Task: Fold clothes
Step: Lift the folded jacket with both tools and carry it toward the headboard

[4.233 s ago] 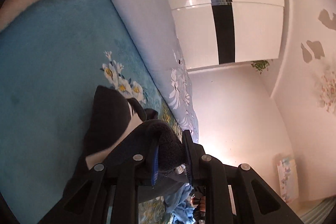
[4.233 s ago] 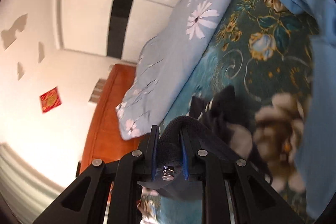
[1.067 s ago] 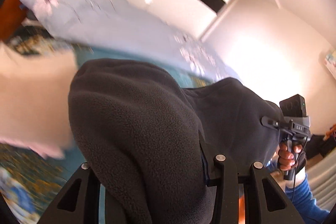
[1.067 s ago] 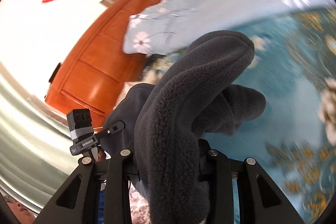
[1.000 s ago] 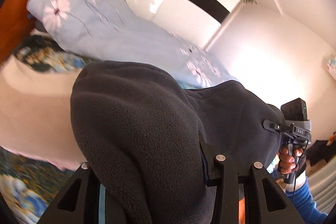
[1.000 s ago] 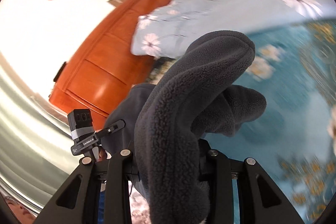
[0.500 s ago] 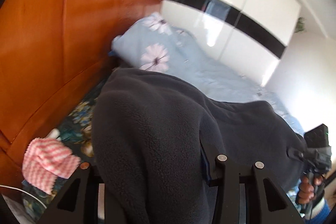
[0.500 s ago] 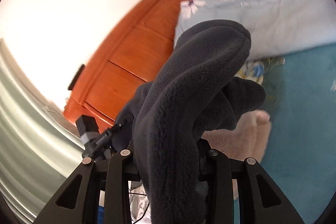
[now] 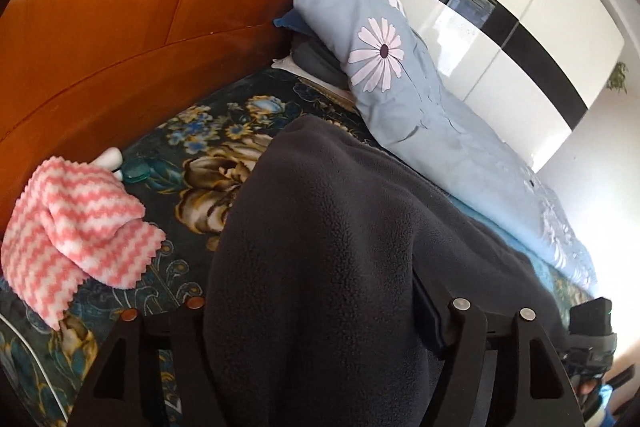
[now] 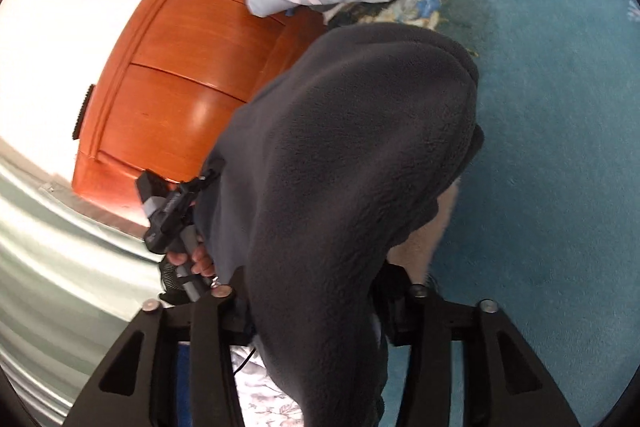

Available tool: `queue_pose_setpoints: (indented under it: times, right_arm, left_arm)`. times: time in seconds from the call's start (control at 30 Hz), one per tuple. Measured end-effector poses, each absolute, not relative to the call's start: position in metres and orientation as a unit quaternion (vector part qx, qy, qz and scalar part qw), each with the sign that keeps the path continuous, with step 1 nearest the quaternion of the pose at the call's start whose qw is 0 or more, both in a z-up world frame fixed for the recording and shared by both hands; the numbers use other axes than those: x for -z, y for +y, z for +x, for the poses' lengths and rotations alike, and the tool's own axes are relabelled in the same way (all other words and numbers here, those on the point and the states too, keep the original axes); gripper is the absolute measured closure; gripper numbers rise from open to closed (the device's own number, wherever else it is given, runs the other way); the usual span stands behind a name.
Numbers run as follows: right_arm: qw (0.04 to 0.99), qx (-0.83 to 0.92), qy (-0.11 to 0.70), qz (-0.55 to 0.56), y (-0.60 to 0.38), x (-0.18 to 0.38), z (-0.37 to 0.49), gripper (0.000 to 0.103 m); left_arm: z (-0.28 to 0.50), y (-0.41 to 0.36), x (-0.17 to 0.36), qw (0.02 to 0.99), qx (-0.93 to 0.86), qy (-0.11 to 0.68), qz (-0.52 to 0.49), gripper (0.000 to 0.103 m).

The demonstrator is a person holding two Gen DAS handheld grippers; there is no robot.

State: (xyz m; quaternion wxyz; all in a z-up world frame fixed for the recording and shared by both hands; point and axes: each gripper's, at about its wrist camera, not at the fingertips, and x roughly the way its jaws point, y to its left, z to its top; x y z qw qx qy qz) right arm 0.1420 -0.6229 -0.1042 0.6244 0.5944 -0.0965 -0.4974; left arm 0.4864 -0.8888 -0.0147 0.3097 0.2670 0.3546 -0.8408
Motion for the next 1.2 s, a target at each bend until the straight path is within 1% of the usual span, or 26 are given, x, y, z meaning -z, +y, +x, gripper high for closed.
queue_pose_setpoints:
  times: [0.07,0.17,0.3,0.37,0.43,0.53,0.6,0.73,0.83,0.93,1.03,1.1,1.2]
  right_arm:
    - [0.615,0.501,-0.102,0.601,-0.626,0.102,0.14,0.049]
    - [0.617,0.52,-0.084,0.584,-0.62,0.083,0.141,0.047]
    - [0.612,0.554,-0.071,0.56,-0.591,0.058,0.125,0.047]
    - [0.604,0.588,-0.064,0.534,-0.57,0.042,0.115,0.047]
    - [0.608,0.6,-0.073,0.514,-0.559,0.028,0.115,0.047]
    - [0.624,0.584,-0.111,0.507,-0.558,0.016,0.125,0.047]
    - [0.642,0.558,-0.114,0.514,-0.568,0.015,0.145,0.047]
    - [0.664,0.54,-0.072,0.511,-0.597,0.023,0.187,0.047]
    - [0.663,0.536,-0.04,0.521,-0.622,0.039,0.203,0.047]
    - [0.663,0.531,-0.036,0.527,-0.628,0.046,0.205,0.047]
    - [0.667,0.528,-0.036,0.524,-0.623,0.048,0.205,0.047]
    - [0.667,0.529,-0.034,0.524,-0.62,0.046,0.205,0.047]
    - [0.666,0.53,-0.03,0.525,-0.616,0.043,0.206,0.047]
  left_arm:
    - [0.489,-0.888,0.006,0.317,0.835,0.365,0.262,0.029]
    - [0.505,-0.884,-0.015,0.344,0.831,0.361,0.247,0.029]
    - [0.542,-0.874,-0.039,0.403,0.814,0.374,0.189,0.03]
    - [0.541,-0.857,-0.049,0.405,0.824,0.349,0.187,0.03]
    - [0.526,-0.839,-0.056,0.396,0.837,0.314,0.208,0.03]
    - [0.489,-0.815,-0.048,0.371,0.854,0.276,0.237,0.027]
    - [0.468,-0.804,-0.041,0.36,0.859,0.257,0.256,0.027]
    - [0.454,-0.808,-0.023,0.379,0.841,0.255,0.291,0.027]
    - [0.456,-0.82,-0.008,0.391,0.832,0.263,0.294,0.027]
    - [0.457,-0.833,0.004,0.406,0.821,0.266,0.301,0.026]
    - [0.457,-0.845,0.014,0.411,0.813,0.284,0.3,0.023]
    - [0.458,-0.848,0.015,0.416,0.811,0.295,0.287,0.021]
    - [0.457,-0.84,0.01,0.438,0.801,0.297,0.28,0.021]
